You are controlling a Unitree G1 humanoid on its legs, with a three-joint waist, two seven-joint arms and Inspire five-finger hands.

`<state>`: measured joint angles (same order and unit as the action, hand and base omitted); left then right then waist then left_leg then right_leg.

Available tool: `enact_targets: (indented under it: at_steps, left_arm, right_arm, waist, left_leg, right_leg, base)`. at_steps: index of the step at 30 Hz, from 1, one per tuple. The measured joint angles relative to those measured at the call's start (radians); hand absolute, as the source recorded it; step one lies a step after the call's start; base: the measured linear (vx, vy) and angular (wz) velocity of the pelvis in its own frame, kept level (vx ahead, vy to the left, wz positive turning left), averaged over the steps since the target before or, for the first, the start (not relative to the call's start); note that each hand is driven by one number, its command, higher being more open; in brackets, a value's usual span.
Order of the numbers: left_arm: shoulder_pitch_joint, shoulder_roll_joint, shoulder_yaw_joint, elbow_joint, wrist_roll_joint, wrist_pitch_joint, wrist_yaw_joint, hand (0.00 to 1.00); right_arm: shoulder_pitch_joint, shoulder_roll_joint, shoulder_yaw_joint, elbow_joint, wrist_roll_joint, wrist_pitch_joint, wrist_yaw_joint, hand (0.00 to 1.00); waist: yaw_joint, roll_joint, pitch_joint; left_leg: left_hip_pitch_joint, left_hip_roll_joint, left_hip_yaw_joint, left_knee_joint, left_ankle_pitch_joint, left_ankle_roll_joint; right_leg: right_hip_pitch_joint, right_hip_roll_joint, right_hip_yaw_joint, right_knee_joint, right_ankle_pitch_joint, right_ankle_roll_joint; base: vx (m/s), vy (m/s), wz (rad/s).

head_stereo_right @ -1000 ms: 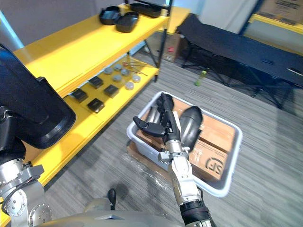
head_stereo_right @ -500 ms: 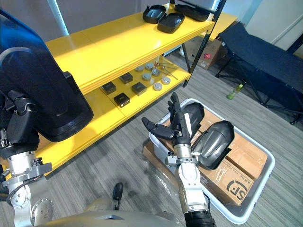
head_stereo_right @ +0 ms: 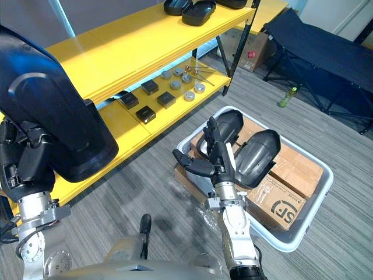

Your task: Walk over and take three plastic housings, then place them on the shelf

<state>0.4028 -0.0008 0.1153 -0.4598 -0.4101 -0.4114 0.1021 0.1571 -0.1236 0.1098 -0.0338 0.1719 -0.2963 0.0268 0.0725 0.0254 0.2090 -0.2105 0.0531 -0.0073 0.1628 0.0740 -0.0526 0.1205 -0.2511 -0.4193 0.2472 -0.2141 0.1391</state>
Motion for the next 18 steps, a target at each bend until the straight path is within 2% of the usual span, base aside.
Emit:
enact_targets:
  at_steps: [2,3,4,5,6,7,8,9,10,11,12,13,14,15,16,18]
  left_arm:
    - [0.000,0.000,0.006,0.001,-0.001,0.000,0.014,0.00]
    - [0.000,0.000,0.010,0.001,-0.001,0.000,0.014,0.00]
    - [-0.001,0.001,0.019,0.001,0.000,0.000,0.013,0.00]
    - [0.000,0.004,0.025,0.001,0.000,0.000,0.013,0.00]
    - [-0.002,0.003,0.028,0.000,0.001,0.000,0.014,0.00]
    - [-0.016,0.000,0.038,0.007,0.016,0.000,0.024,0.00]
    - [-0.014,0.008,0.049,0.008,0.041,0.001,0.039,0.00]
    - [-0.013,0.015,0.057,0.008,0.053,0.001,0.047,0.00]
    - [-0.016,0.029,0.068,0.007,0.065,0.000,0.064,0.00]
    - [-0.019,0.032,0.078,0.008,0.063,0.000,0.083,0.00]
    - [-0.020,0.033,0.083,0.008,0.063,0.000,0.091,0.00]
    - [-0.023,0.034,0.086,0.009,0.063,0.000,0.102,0.00]
    - [-0.026,0.036,0.086,0.010,0.063,0.000,0.105,0.00]
    - [-0.053,0.040,0.072,0.030,0.063,0.000,0.107,0.00]
    - [-0.058,0.040,0.064,0.037,0.063,0.000,0.109,0.00]
    - [-0.054,0.040,0.038,0.060,0.063,-0.002,0.107,0.00]
  right_arm:
    - [-0.018,0.001,0.040,0.000,-0.001,0.000,-0.032,1.00]
    - [-0.024,0.002,0.044,0.000,-0.001,0.000,-0.037,1.00]
    - [-0.032,0.004,0.058,0.000,-0.002,-0.001,-0.045,1.00]
    - [-0.026,0.005,0.059,0.000,-0.002,-0.001,-0.057,1.00]
    - [-0.022,0.001,0.059,-0.002,-0.002,-0.003,-0.061,1.00]
    - [-0.018,0.002,0.058,0.001,-0.001,-0.004,-0.069,1.00]
    - [-0.016,0.006,0.060,0.009,-0.002,-0.004,-0.075,1.00]
    - [-0.016,0.010,0.060,0.014,-0.002,-0.004,-0.075,1.00]
    - [-0.016,0.017,0.060,0.020,-0.002,-0.005,-0.072,1.00]
    - [-0.016,0.019,0.059,0.019,-0.002,-0.007,-0.069,1.00]
    - [-0.015,0.019,0.057,0.019,-0.002,-0.009,-0.064,1.00]
    - [-0.015,0.020,0.047,0.015,-0.002,-0.014,-0.056,1.00]
    - [-0.013,0.020,0.037,0.008,-0.002,-0.015,-0.054,1.00]
    - [0.001,0.020,-0.004,-0.031,-0.002,-0.020,-0.056,1.00]
    - [0.009,0.018,-0.021,-0.047,-0.002,-0.022,-0.056,1.00]
    - [0.027,0.001,-0.069,-0.110,0.003,-0.027,-0.065,1.00]
  waist:
    - [0.015,-0.015,0.010]
    - [0.018,-0.019,0.010]
    - [0.027,-0.030,0.012]
    - [0.035,-0.037,0.015]
    - [0.035,-0.034,0.014]
    - [0.028,-0.034,0.011]
    - [0.014,-0.037,0.010]
    - [0.005,-0.037,0.009]
    - [-0.002,-0.031,0.011]
    - [-0.006,-0.036,0.008]
    - [-0.012,-0.030,0.010]
    - [-0.022,-0.029,0.005]
    - [-0.024,-0.027,0.003]
    - [-0.029,-0.021,-0.001]
    - [-0.037,-0.016,-0.004]
    - [-0.054,-0.013,-0.006]
  left_leg:
    - [-0.034,-0.007,0.002,0.131,-0.080,0.005]
    - [-0.047,-0.011,0.004,0.162,-0.100,0.007]
    - [-0.065,-0.014,0.032,0.234,-0.143,0.031]
    - [-0.059,-0.022,0.091,0.315,-0.201,0.077]
    - [-0.057,-0.027,0.096,0.322,-0.245,0.074]
    - [-0.055,-0.051,0.079,0.348,-0.274,0.068]
    - [-0.031,-0.073,0.060,0.317,-0.276,0.074]
    - [-0.015,-0.074,0.043,0.296,-0.273,0.079]
    - [0.012,-0.084,0.018,0.260,-0.267,0.098]
    - [0.045,-0.092,-0.011,0.225,-0.256,0.115]
    - [0.062,-0.098,-0.029,0.208,-0.254,0.116]
    - [0.088,-0.111,-0.065,0.176,-0.245,0.108]
    - [0.098,-0.117,-0.084,0.164,-0.244,0.108]
    - [0.115,-0.134,-0.143,0.161,-0.247,0.104]
    - [0.119,-0.141,-0.167,0.165,-0.248,0.102]
    - [0.162,-0.168,-0.234,0.164,-0.252,0.095]
  right_leg:
    - [0.008,-0.014,0.005,0.042,-0.032,0.006]
    - [0.008,-0.024,0.006,0.051,-0.042,0.005]
    - [0.020,-0.038,0.008,0.050,-0.052,-0.001]
    - [0.057,-0.057,0.005,0.059,-0.060,-0.015]
    - [0.051,-0.061,0.012,0.122,-0.062,-0.035]
    - [-0.051,-0.116,0.055,0.352,-0.018,-0.121]
    - [-0.145,-0.136,0.124,0.512,0.105,-0.191]
    - [-0.177,-0.131,0.166,0.570,0.124,-0.170]
    - [-0.223,-0.094,0.213,0.626,0.079,-0.126]
    - [-0.247,-0.044,0.230,0.608,0.021,-0.107]
    - [-0.254,-0.017,0.230,0.575,-0.002,-0.104]
    - [-0.272,0.032,0.234,0.488,-0.033,-0.105]
    - [-0.285,0.053,0.243,0.442,-0.036,-0.107]
    - [-0.321,0.114,0.320,0.339,-0.032,-0.101]
    - [-0.331,0.130,0.361,0.311,-0.027,-0.093]
    - [-0.334,0.141,0.447,0.230,-0.001,-0.056]
  base:
    - [0.00,0.043,-0.03]
    - [0.04,0.109,0.03]
    - [0.09,0.160,0.02]
    - [0.13,0.167,0.05]
    - [0.20,0.162,0.33]
    - [0.24,0.250,0.57]
    - [0.18,0.230,0.66]
    - [0.26,0.203,0.62]
    - [0.29,0.076,0.63]
    - [0.35,0.093,0.66]
    - [0.31,0.064,0.75]
    - [0.24,0.031,0.70]
    - [0.35,0.011,1.19]
    - [0.23,-0.002,1.16]
    - [0.30,-0.034,1.48]
    - [0.32,-0.133,1.46]
